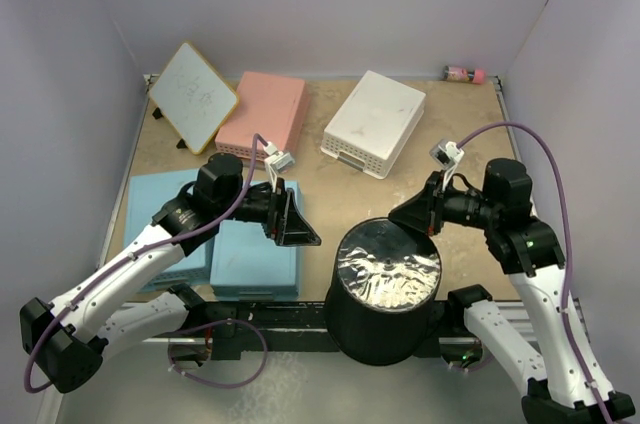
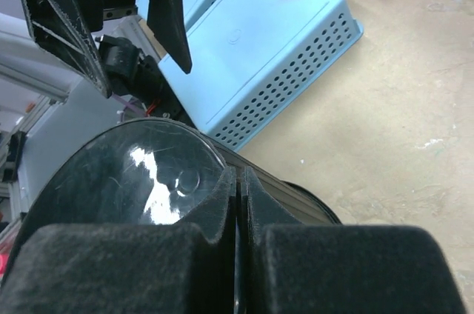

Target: Turn the large container upside down

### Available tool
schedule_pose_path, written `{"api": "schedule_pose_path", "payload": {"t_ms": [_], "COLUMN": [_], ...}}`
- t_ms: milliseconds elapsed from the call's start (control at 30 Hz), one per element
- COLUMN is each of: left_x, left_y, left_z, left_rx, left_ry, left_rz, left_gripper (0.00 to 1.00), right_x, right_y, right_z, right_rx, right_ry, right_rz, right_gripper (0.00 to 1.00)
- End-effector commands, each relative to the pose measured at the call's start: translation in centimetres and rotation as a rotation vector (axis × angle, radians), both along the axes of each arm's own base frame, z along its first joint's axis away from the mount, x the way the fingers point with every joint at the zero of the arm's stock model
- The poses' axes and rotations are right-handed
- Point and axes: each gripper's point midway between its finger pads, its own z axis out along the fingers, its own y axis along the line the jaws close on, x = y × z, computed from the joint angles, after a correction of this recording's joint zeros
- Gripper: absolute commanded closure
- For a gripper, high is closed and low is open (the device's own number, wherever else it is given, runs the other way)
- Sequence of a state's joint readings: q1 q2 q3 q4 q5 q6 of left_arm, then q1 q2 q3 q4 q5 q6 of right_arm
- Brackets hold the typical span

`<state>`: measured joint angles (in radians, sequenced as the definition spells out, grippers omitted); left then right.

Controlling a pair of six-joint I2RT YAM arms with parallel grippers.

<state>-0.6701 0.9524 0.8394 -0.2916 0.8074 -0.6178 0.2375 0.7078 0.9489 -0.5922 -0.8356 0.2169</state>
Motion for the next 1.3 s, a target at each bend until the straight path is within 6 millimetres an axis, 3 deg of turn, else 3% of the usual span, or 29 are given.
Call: {"api": "schedule_pose_path", "payload": {"t_ms": [0,400,633,767,933,1100,1267], "left_x": [0.5,0.9,0.8,0.8,0.6,0.7,1.6], "left_y": [-0.7,-1.2,-1.1,-0.6,-0.2,0.4,1.4], "left_z": [2.6,2.6,2.7,2.6,2.9,2.8,3.1], "left_rx": [-0.065,-0.059,-0.046,-0.013,-0.008,0.030,0.100], "left_ry": [-0.076,-0.075,-0.081,-0.099,-0.105,-0.131,-0.184], "left_rz": [-0.009,-0.020,-0.021,-0.009,0.000,0.020,0.084], "left_gripper": [0.25,0.25,0.25,0.25,0.25,0.25,0.26], "right_x": [0.6,3.4,3.3,3.5,3.6,3.4,3.3], "right_y": [-1.4,-7.9,-8.4,-9.5,-11.1,-9.9,-9.3], "right_z": [-1.1,-4.0,-3.5,-3.5,-2.0,-0.2,-0.6], "right_rx": [-0.087,-0.319,-0.302,-0.317,-0.308,-0.221,-0.209], "right_ry": [-0.002,0.037,0.017,0.019,-0.023,-0.083,-0.073], "right_rz": [-0.088,-0.504,-0.550,-0.622,-0.728,-0.686,-0.652], "right_gripper": [1.00,1.00,1.00,1.00,1.00,1.00,1.00]}}
